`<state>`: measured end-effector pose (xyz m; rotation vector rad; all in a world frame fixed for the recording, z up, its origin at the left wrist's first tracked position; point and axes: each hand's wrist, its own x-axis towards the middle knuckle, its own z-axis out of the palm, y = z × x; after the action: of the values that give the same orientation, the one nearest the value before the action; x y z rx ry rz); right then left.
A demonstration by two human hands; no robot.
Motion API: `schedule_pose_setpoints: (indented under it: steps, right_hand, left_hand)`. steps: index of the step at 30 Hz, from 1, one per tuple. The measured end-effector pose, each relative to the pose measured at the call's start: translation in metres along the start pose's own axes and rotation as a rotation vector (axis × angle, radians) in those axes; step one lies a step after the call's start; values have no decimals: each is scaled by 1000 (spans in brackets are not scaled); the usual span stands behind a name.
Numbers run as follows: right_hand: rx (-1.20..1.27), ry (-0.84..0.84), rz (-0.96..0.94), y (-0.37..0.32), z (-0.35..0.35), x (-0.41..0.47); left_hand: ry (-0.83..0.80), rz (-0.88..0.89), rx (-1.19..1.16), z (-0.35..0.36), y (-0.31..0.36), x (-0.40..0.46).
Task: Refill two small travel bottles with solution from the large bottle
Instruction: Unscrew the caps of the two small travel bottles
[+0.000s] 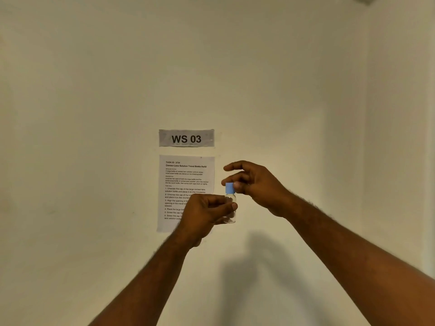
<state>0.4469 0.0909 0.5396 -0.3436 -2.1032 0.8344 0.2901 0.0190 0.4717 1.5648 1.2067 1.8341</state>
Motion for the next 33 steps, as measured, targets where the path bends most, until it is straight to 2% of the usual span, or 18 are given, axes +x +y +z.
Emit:
schedule_pose_setpoints:
  steps: [3,7,11,16,21,26,33]
  right_hand:
    - [15,-61,15,1,1,-3]
    - [-68,53,-13,6,7,-5]
    - [55,-71,15,5,4,-6]
    - [-51,51,6,12,9,-6]
    - [62,-75,66,12,6,-8]
    - [-36,28,54,17,14,-8]
    - [278,157,47,35,7,-25]
  left_hand:
    - [2,6,-3,0,-4,-1]
    - [-5,9,8,2,-8,-1]
    - [2,17,45,0,-11,-2]
    - [4,6,19,-2,-10,-2]
    - [11,0,19,-4,-13,-4]
    - [2,4,17,-5,-15,-6]
    - [55,-46,-61,-2,-48,-24]
